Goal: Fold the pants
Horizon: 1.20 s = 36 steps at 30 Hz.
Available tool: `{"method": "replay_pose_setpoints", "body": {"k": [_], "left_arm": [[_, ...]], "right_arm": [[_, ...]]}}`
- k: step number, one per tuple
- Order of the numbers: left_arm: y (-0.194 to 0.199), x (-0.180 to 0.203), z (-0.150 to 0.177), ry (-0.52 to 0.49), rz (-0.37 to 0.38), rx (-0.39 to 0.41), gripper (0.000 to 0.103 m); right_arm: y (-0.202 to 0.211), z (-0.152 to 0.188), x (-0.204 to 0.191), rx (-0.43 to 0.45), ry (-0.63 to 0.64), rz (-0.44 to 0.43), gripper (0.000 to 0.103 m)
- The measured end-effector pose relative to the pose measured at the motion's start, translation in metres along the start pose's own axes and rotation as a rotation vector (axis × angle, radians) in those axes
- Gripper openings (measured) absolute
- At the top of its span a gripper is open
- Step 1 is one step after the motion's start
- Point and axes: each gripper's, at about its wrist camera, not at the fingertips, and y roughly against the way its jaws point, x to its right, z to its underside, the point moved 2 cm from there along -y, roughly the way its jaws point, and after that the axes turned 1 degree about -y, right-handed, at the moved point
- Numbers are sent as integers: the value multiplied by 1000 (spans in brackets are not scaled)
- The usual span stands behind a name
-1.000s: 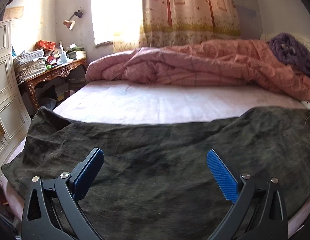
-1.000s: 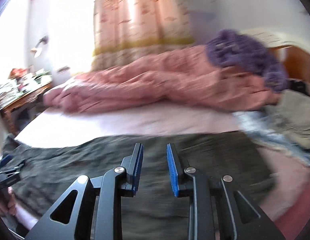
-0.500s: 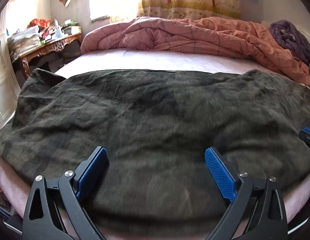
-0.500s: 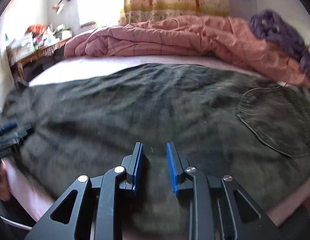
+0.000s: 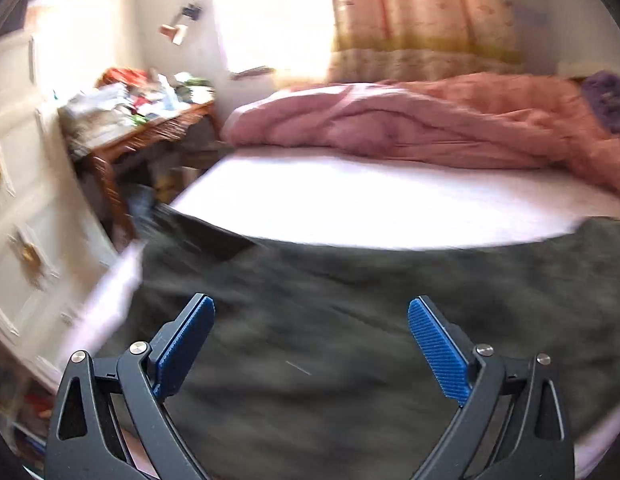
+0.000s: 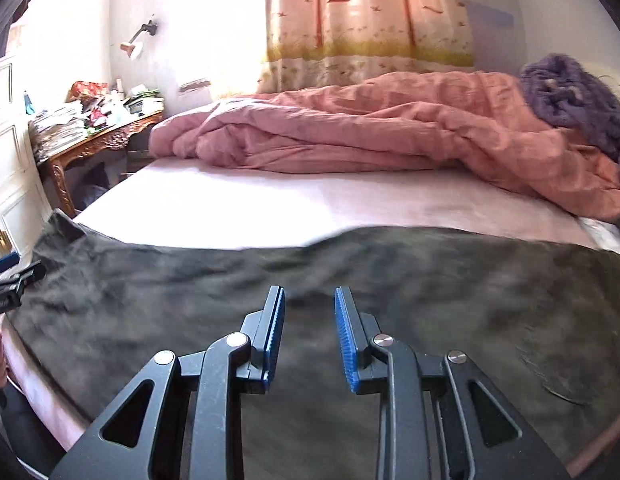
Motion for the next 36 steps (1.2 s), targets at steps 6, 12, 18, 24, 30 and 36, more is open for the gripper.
{"method": "replay_pose_setpoints", "body": {"k": [6,12,18,24,30,36], "left_arm": [[-70,-75,-40,124,-45,-42,86],[-145,-124,-49,332,37,-216,74],[-201,-111,-33,383,16,-413,51],[-203,-127,-40,475,23,-350,2],[-195,-135,-57,438,-18,-285,2],[-196,-162,-68,434,-114,-244,0]], "right_arm": [[-63,-10,-62,-58,33,-52,28],[-107,13,-79,-150,73,-20,28],[-112,13,-70,-169,15,-76,28],[-112,12,-63,-164,-20,-105,28],[-105,10,-67,-144,-2,-80,28],[-88,10,-63,-62,-18,-94,31]]}}
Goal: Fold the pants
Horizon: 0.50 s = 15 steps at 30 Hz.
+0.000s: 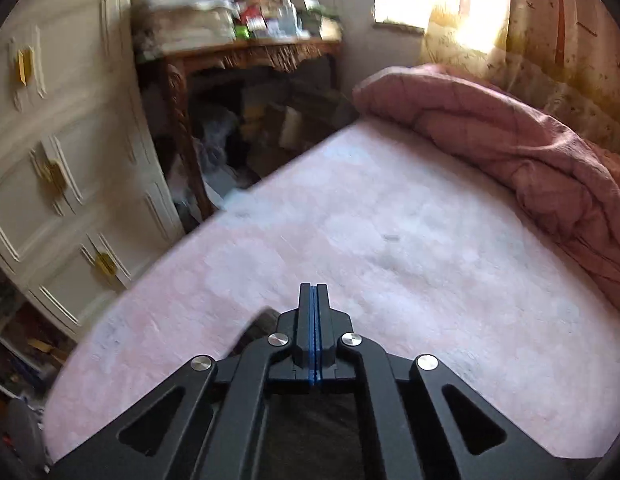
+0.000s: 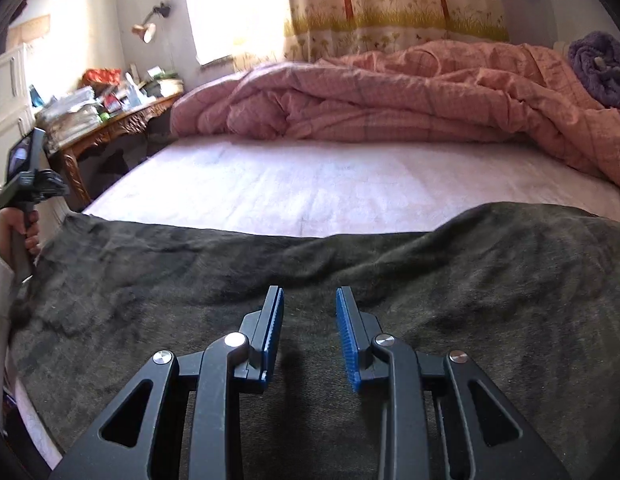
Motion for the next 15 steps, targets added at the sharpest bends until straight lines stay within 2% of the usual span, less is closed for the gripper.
{"method": "replay_pose_setpoints", "body": {"k": [1,2,4,6,15], "left_arm": [[-4,-2,4,4,36,-23,0],[1,1,8,-38,38,11,0],[17,17,21,-172,9,91,0],[35,33,34,-240,64,121,0],[128,91,99,-316,303,213,0]], "right_arm": [[-2,0,1,-12,-3,6,39],[-6,1,1,-27,-5,11,42],[-12,1,2,-53,-12,9,42],[-11,0,4,-52,-23,7,42],[23,-6,2,9,2,18,43]]}}
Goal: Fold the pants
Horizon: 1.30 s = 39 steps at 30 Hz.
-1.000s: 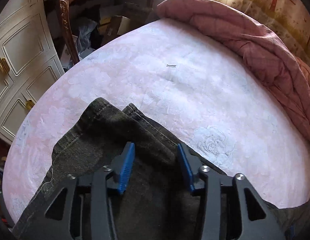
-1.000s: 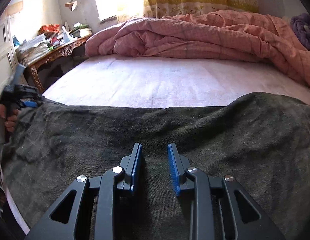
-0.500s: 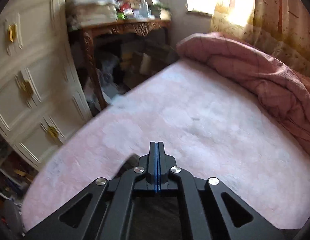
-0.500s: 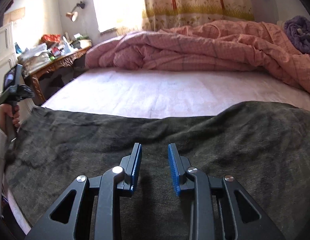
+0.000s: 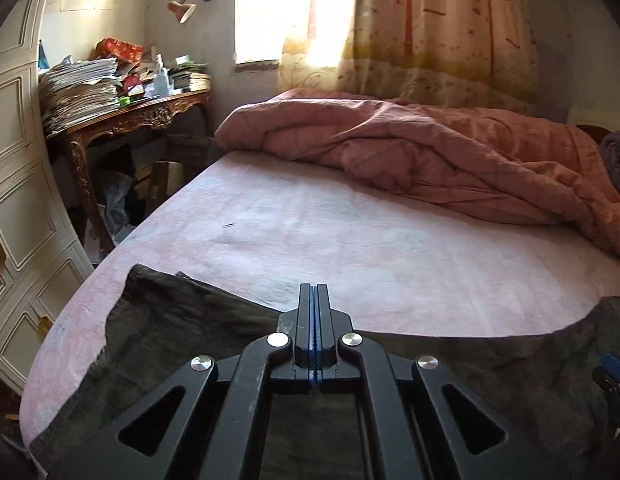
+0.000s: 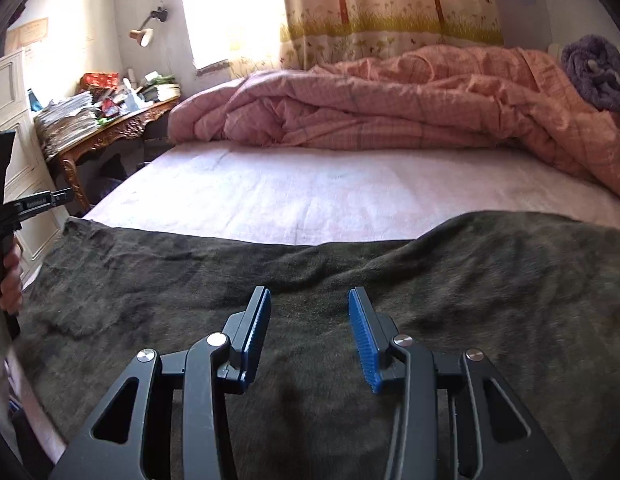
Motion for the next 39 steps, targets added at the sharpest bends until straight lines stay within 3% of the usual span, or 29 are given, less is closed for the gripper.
{"method": "replay_pose_setpoints", "body": {"k": [3,6,9,14,18,20,22,23,25,32,39], "left_arm": [[20,23,12,-22,44,33,0],[39,46,28,-25,76,57,5],[57,69,55,-9,115,68,22],[72,102,96,-24,151,56,78],[67,118,121,-61,118,24,90],[62,122,130,-55,118,8,103],[55,127,140,-41,141,-39,103],[50,128,144,-36,149,-71,103],[50,129,146,-39,140,-62,103],[55,135,154,-50,100,-31,103],[58,137,160,-51,77,-40,103]], "right_arm": [[20,2,3,18,12,9,47],[41,5,11,57,43,59,57],[57,8,24,87,39,89,60],[72,26,45,87,38,147,68],[79,51,56,95,50,152,88],[78,62,60,108,55,170,89],[71,70,65,90,51,168,103],[65,73,68,64,42,149,102],[55,75,72,6,17,136,102],[55,81,63,30,59,207,102],[55,83,65,-2,41,208,102]]}}
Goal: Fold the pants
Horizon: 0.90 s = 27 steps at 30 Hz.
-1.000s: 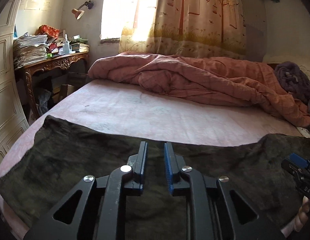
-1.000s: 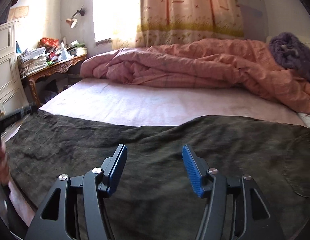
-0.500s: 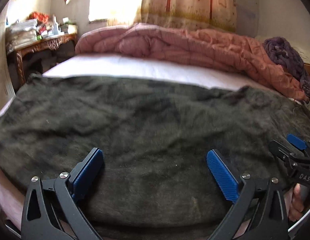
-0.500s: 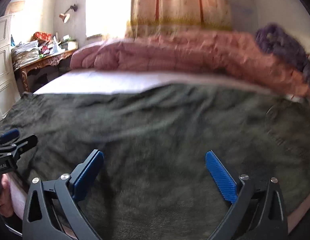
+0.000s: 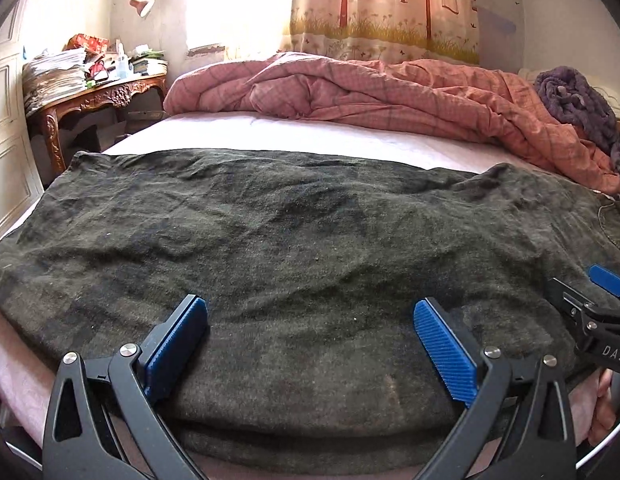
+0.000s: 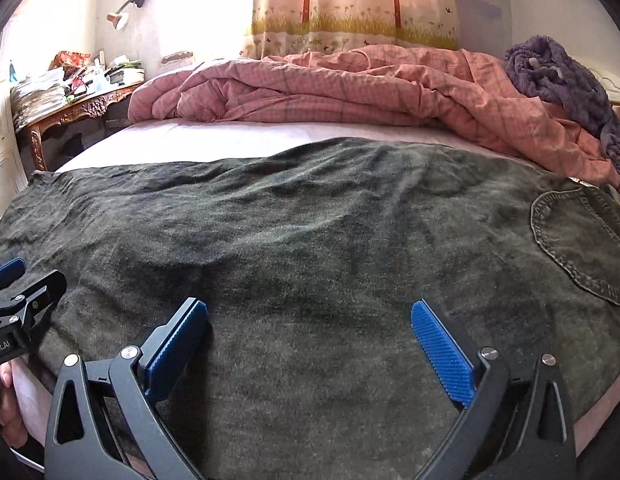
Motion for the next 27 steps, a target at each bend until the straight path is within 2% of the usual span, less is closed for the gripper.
{"method": "replay_pose_setpoints", "body": {"k": [3,7,13,20,22,24,27], "left_arm": [[0,1,1,6,-2,-18,103],[3,2,4,0,-14,-15,103],[18,10,20,-44,-82,49,103],[43,1,26,-14,-21,51,103],[58,-6,21,-5,-24,107,103],[72,-20,10,18,-42,150,102],[77,-52,-5,78,-14,151,102]], "right_arm": [[5,6,-2,7,13,14,102],[13,16,2,40,18,-28,102],[25,24,1,43,42,-28,102],[46,31,6,5,50,-54,102],[55,29,7,32,42,-48,102],[66,21,7,95,39,-30,102],[69,7,4,129,29,-36,102]]}}
